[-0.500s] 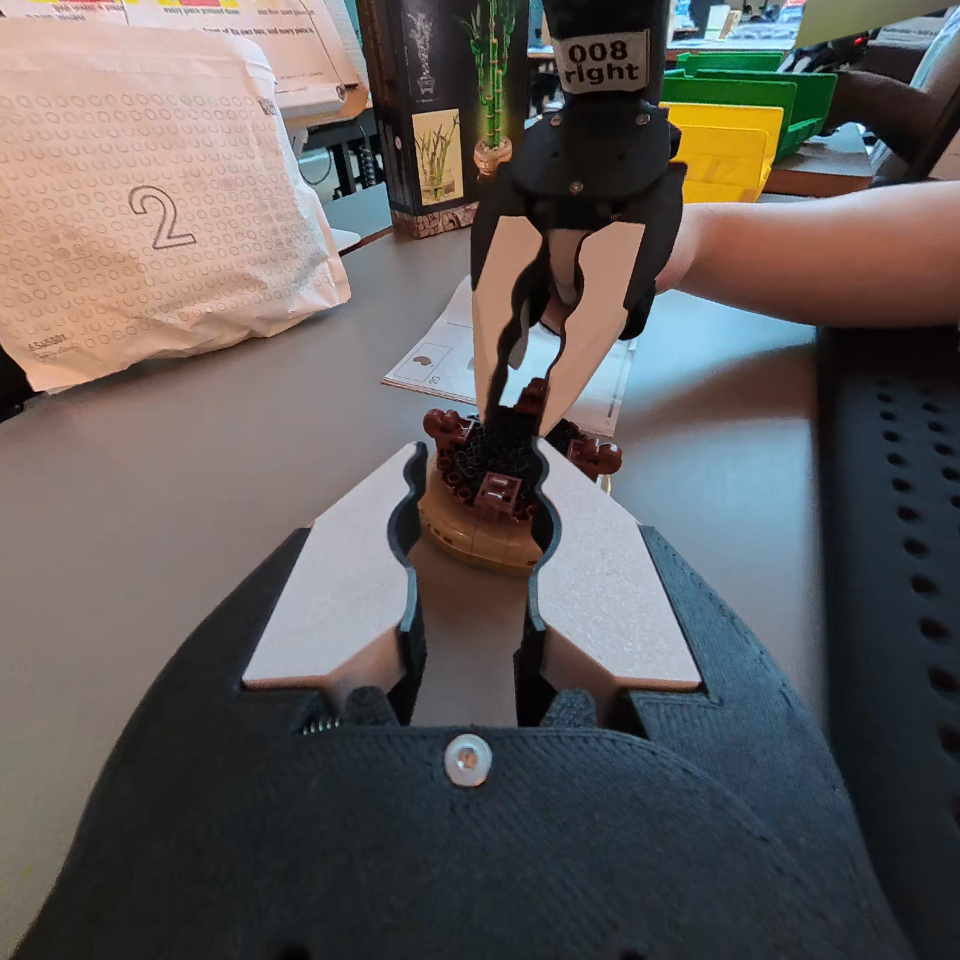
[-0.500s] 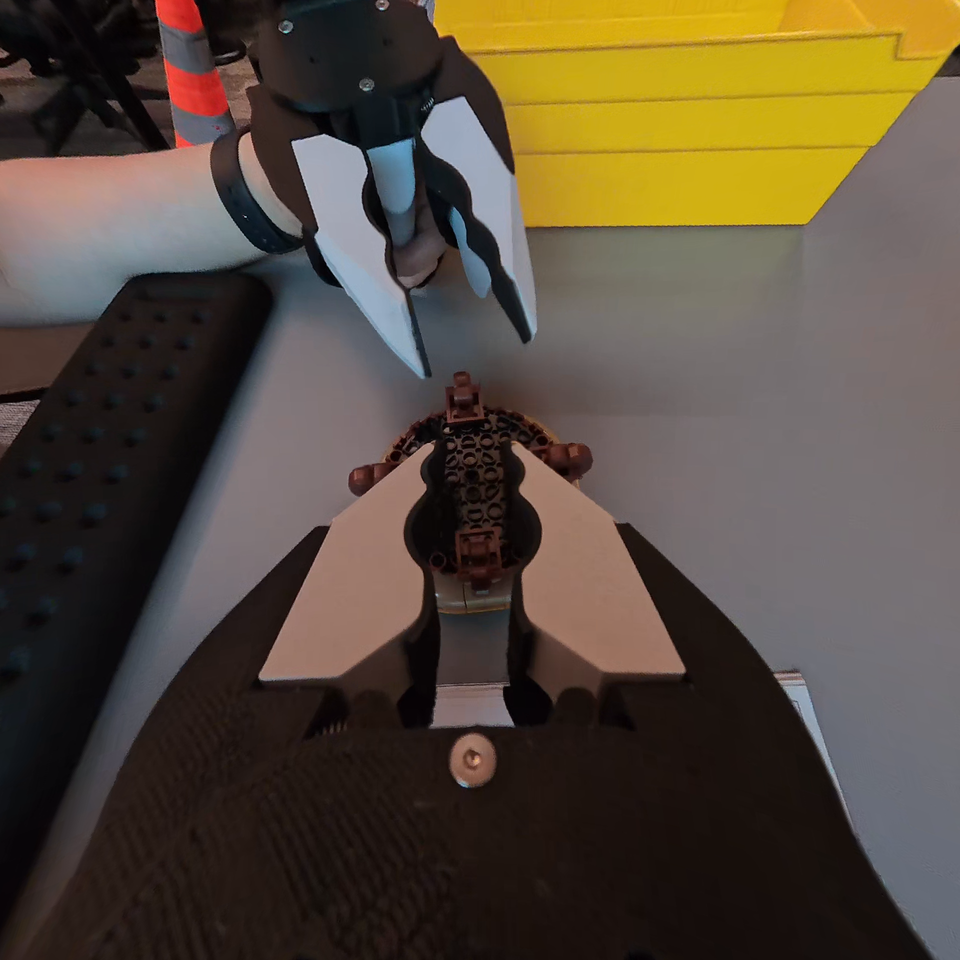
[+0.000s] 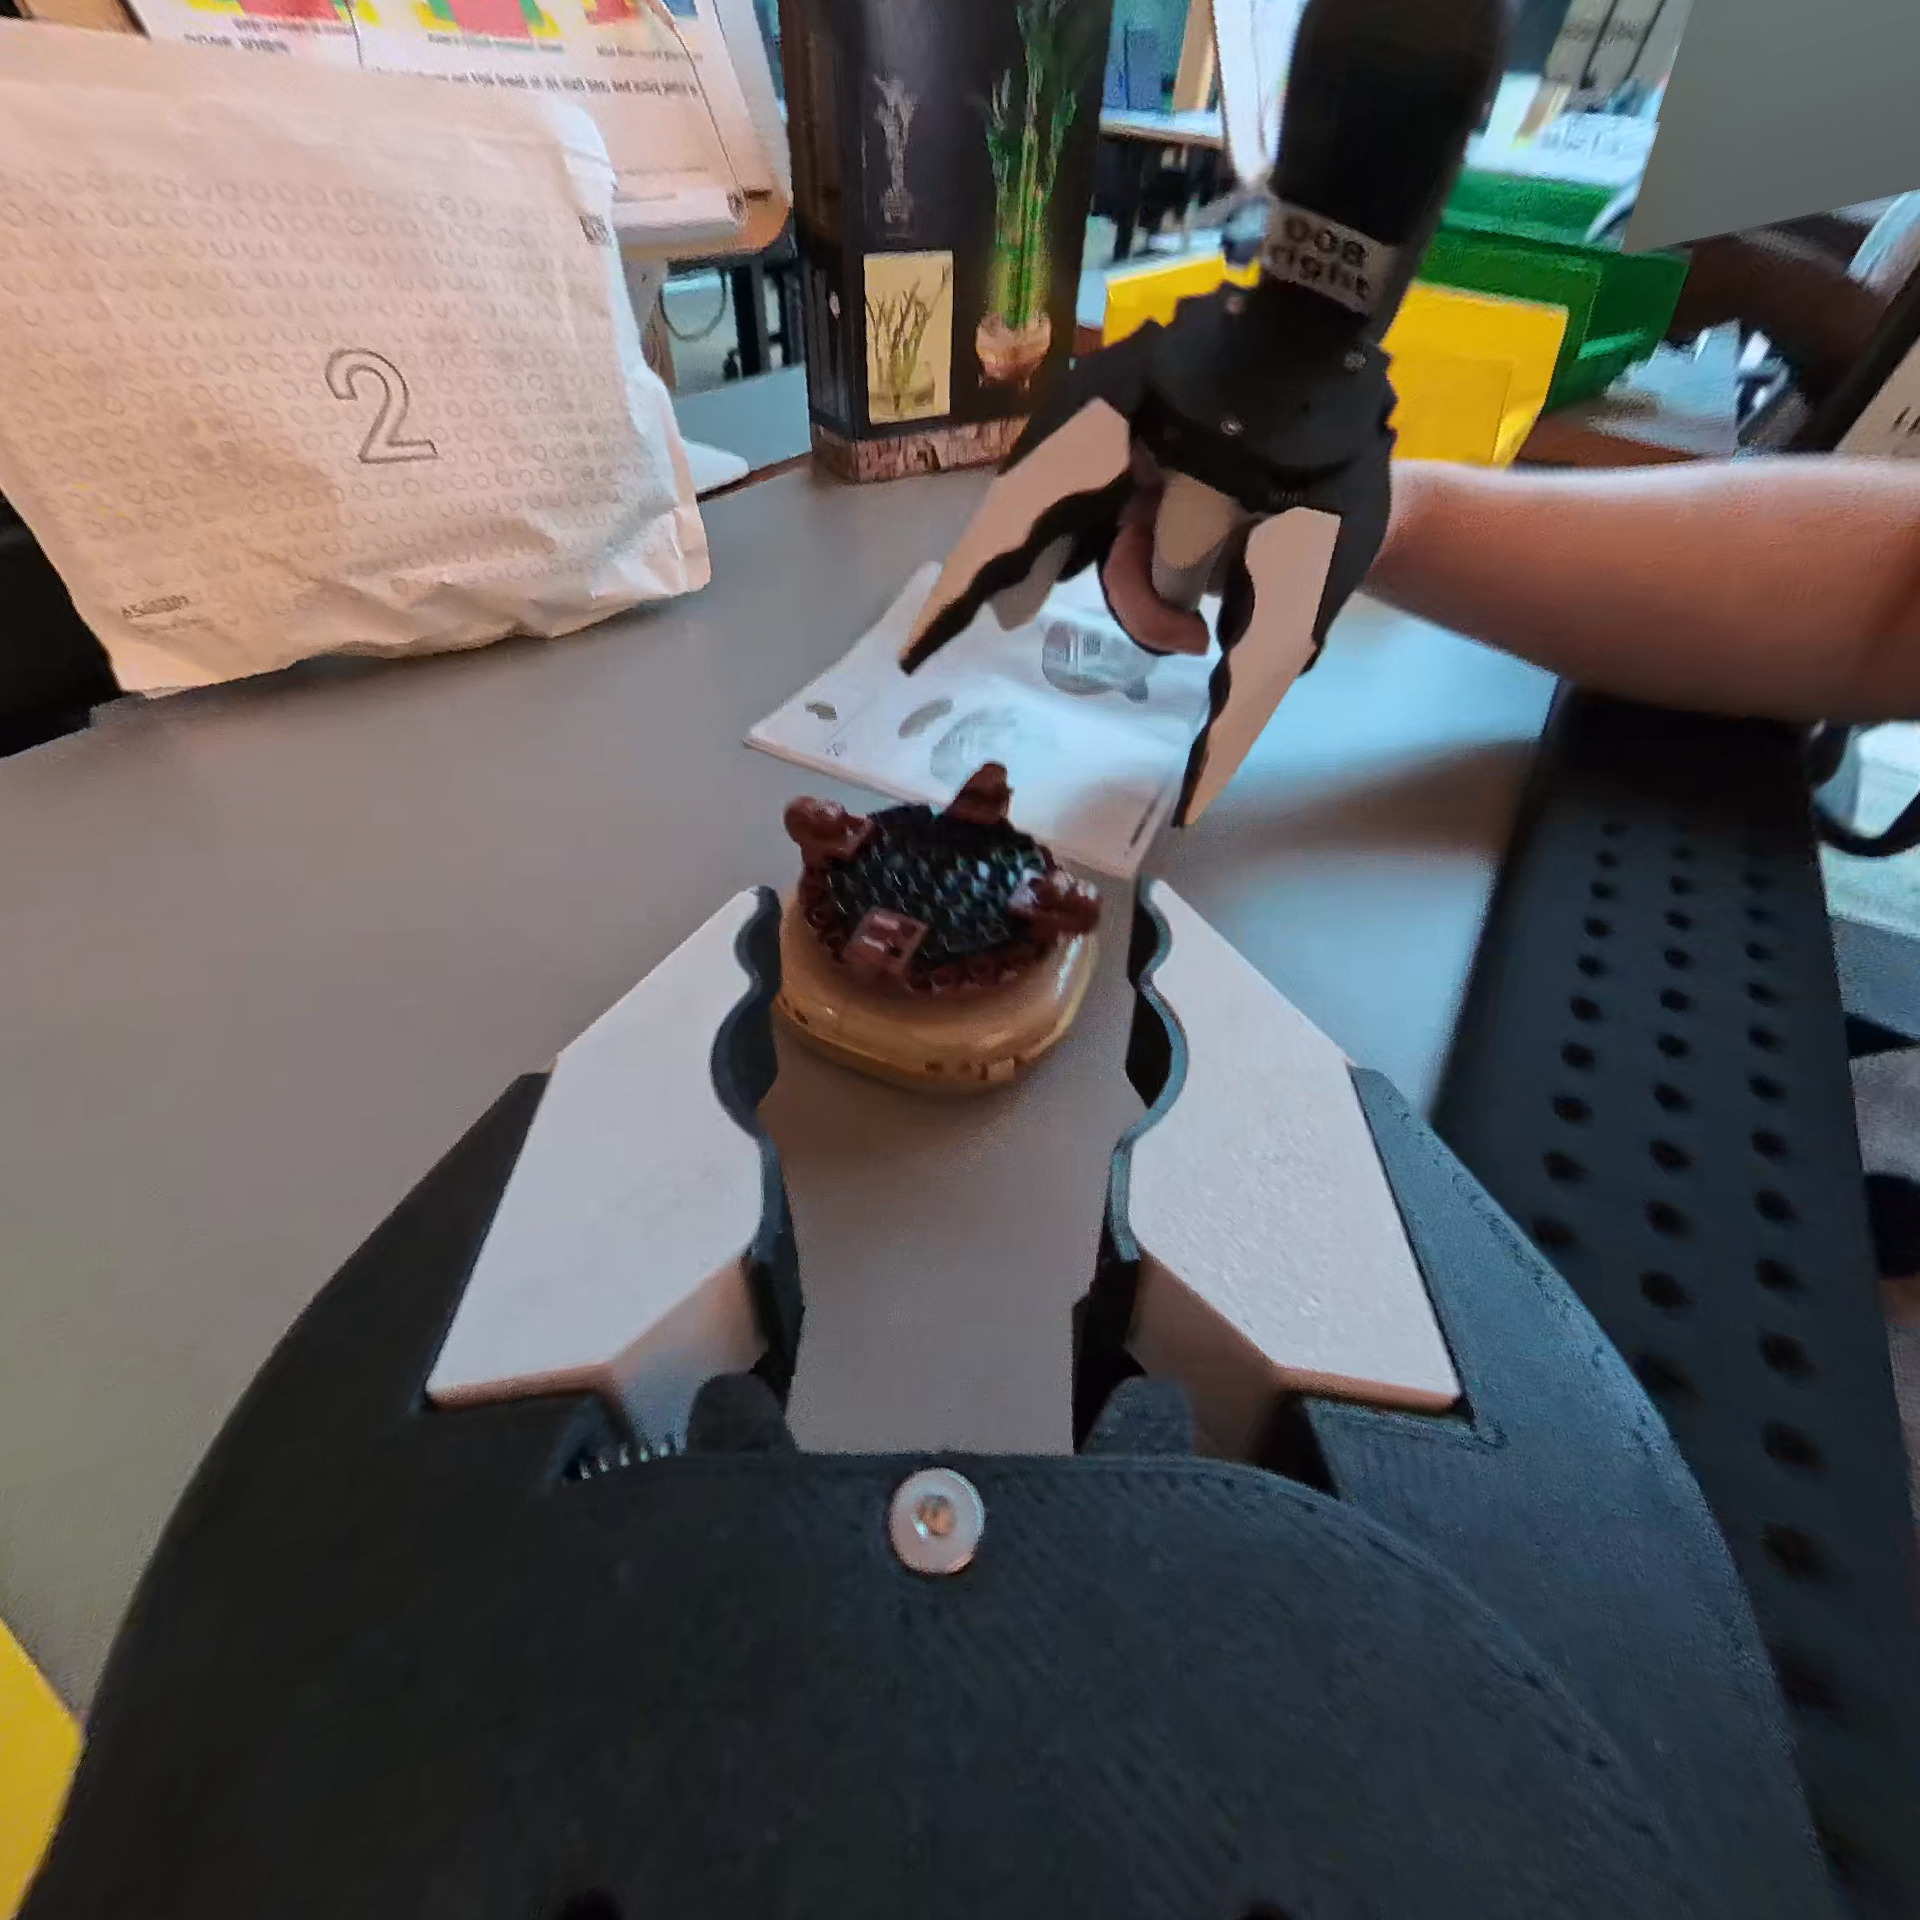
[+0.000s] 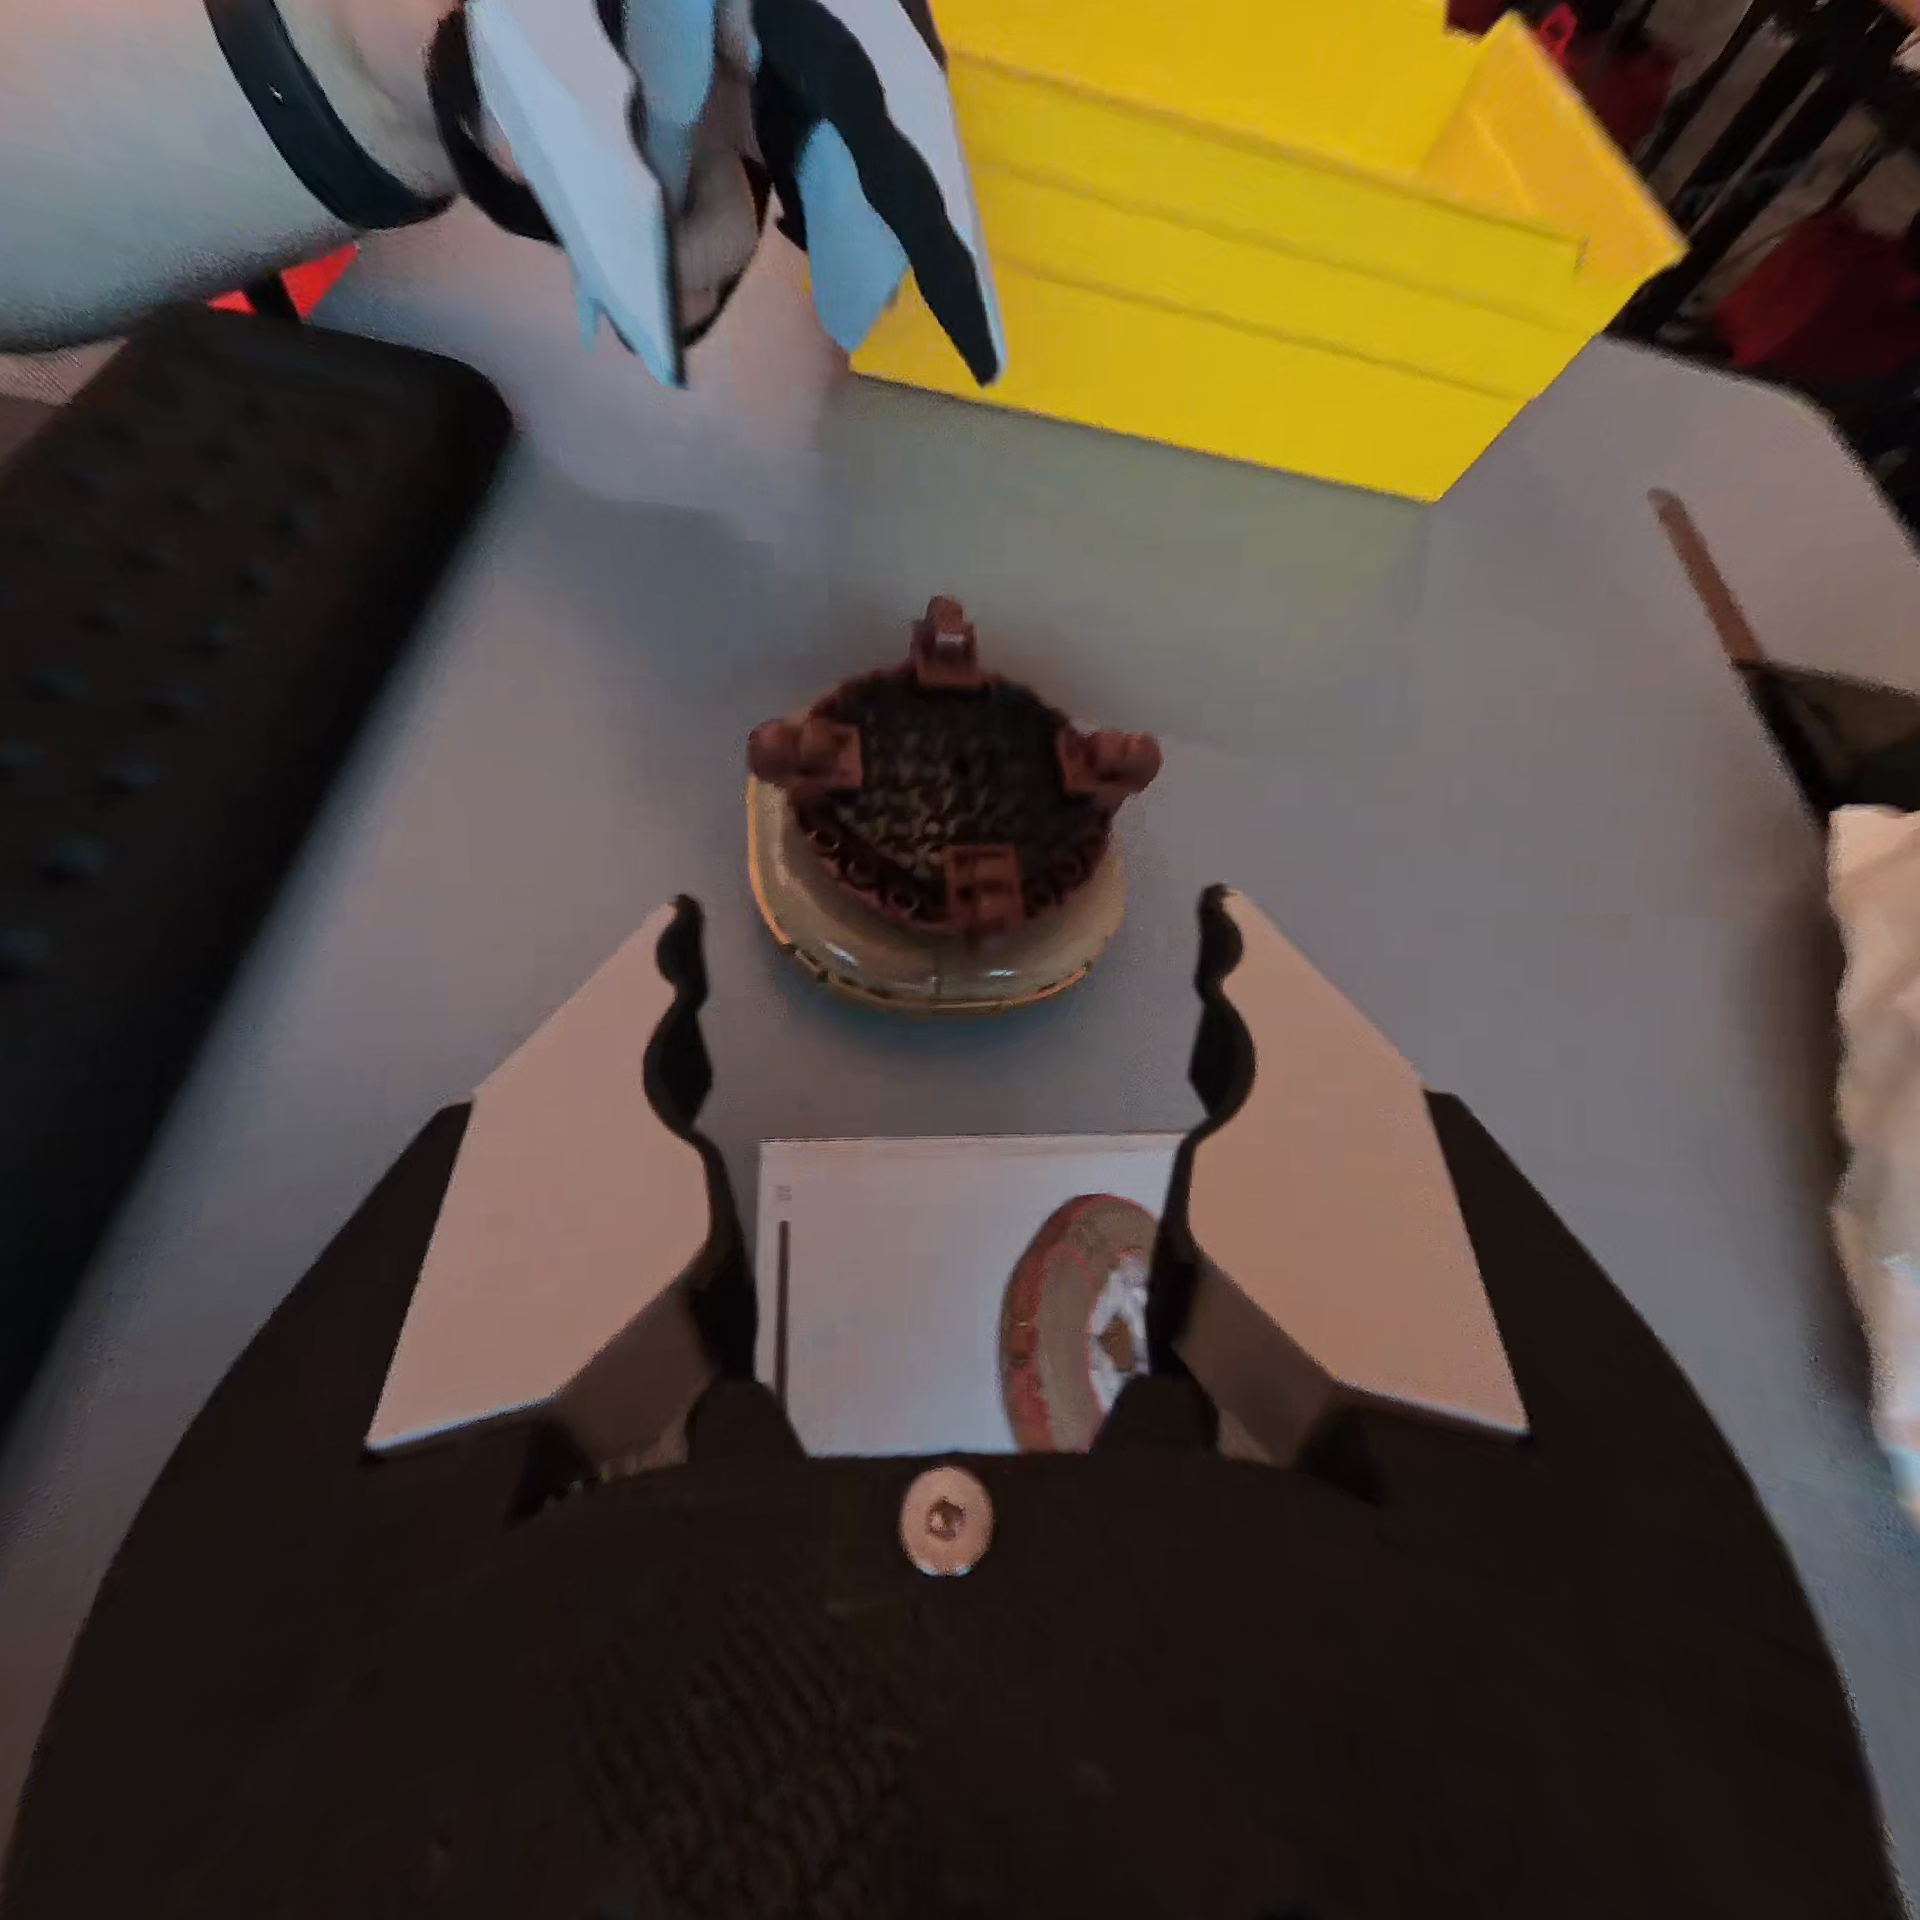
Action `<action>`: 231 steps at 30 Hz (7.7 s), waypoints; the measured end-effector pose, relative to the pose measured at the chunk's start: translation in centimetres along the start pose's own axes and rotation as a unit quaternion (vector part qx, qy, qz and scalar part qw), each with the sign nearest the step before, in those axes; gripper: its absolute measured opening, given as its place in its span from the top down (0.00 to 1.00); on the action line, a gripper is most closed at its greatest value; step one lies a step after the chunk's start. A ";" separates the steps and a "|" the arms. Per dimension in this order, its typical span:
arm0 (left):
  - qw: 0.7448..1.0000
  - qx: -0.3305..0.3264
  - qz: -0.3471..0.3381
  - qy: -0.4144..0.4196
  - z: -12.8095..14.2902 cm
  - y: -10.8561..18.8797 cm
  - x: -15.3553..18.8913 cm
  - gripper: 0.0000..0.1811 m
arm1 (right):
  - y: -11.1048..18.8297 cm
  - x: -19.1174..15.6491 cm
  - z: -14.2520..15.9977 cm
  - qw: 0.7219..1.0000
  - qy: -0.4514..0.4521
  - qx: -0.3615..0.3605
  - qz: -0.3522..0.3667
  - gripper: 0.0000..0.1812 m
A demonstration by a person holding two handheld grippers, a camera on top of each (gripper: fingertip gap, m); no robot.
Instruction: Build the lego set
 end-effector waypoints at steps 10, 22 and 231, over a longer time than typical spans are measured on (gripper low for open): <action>0.998 -0.057 -0.005 0.029 2.5 -1.5 0.1 0.62 | -5.1 -0.4 1.4 0.995 -0.056 -0.065 -0.056 0.33; 0.988 -0.141 0.006 0.057 4.5 -3.0 -0.6 0.56 | -7.1 -0.7 1.8 0.992 -0.037 -0.107 -0.058 0.38; 0.974 0.130 0.165 -0.089 -22.7 -4.8 5.5 0.70 | 11.5 -2.0 -25.1 0.872 0.452 -0.016 0.187 0.26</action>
Point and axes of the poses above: each gripper's, where its closed fingertips meet, y back along the fingers, z out of its underside, x = y × z across the jaws, the point moved 8 cm from there along y, back along the fingers, and after that the axes turned 10 degrees about z, right-handed, at the moved point
